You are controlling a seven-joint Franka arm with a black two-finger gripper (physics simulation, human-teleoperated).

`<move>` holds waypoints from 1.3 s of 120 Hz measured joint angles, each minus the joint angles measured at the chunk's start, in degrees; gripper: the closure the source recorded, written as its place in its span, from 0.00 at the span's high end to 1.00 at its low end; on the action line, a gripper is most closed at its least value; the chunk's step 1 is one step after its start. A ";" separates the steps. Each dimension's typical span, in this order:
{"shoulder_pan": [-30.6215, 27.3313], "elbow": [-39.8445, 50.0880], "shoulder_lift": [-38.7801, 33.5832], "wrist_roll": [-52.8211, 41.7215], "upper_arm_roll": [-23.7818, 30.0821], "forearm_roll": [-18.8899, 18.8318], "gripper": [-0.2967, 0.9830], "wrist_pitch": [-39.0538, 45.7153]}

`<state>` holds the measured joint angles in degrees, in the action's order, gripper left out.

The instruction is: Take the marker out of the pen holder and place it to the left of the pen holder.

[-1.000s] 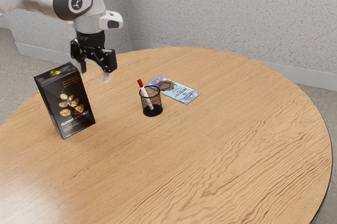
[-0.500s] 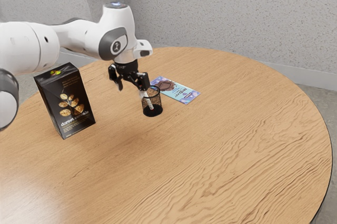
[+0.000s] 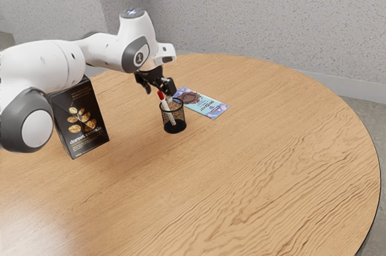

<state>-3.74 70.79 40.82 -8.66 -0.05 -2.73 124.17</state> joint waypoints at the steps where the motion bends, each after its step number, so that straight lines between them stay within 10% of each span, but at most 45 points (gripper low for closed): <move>1: -0.05 -0.19 0.14 -0.23 0.02 0.00 0.77 0.08; 81: -3.91 -4.19 5.01 -12.64 3.20 0.01 0.76 4.43; 118: -3.60 -3.64 4.59 -14.97 3.13 0.07 0.32 5.17; 156: -0.67 -0.01 2.10 -14.72 2.87 -0.66 0.20 5.64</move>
<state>-4.40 70.78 42.92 -23.37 2.83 -3.39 129.81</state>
